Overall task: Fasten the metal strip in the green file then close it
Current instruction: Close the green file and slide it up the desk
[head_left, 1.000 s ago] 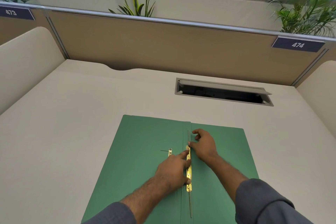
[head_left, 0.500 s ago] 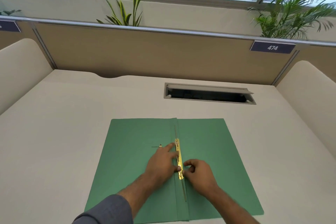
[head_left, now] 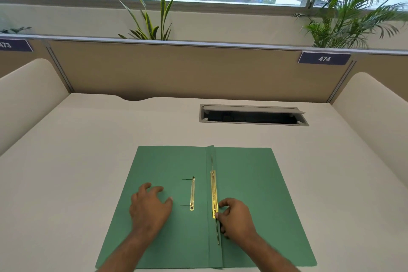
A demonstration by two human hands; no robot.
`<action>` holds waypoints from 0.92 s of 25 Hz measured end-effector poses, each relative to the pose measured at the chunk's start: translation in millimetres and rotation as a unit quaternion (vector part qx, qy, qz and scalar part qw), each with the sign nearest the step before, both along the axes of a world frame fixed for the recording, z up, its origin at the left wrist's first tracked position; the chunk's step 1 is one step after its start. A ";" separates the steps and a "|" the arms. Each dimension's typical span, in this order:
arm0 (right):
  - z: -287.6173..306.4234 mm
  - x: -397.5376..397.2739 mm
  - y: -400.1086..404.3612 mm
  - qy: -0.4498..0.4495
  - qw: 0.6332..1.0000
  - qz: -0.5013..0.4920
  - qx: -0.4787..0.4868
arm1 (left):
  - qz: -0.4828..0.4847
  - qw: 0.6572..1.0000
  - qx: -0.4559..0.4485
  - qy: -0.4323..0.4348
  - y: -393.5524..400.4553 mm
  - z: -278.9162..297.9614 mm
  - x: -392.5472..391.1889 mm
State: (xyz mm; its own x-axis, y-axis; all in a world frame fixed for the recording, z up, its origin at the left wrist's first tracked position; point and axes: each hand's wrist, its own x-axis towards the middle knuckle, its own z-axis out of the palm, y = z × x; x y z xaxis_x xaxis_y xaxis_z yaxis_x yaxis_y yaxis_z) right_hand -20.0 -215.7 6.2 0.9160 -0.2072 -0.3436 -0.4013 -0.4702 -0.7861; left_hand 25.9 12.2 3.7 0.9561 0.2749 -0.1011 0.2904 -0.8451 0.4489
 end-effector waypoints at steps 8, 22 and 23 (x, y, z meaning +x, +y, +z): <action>8.8 -0.9 -0.4 0.013 0.999 -0.003 0.036 | 0.179 0.973 0.018 0.144 56.0 9.1 -3.8; 16.1 1.0 -4.3 0.041 0.984 -0.027 0.171 | 0.033 0.940 -0.335 -0.060 68.4 131.9 15.5; 18.8 1.7 -4.4 0.044 0.982 -0.016 0.182 | 0.005 0.913 -0.405 -0.054 56.4 145.5 12.8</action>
State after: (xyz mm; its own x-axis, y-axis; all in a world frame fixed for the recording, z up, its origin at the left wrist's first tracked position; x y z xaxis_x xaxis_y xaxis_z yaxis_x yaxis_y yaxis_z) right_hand -18.4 -220.1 25.0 0.8746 -0.0852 -0.4773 -0.4849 -0.1501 -0.8616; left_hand 38.8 68.6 149.1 0.9705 0.1602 -0.1799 0.2129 -0.2204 0.9519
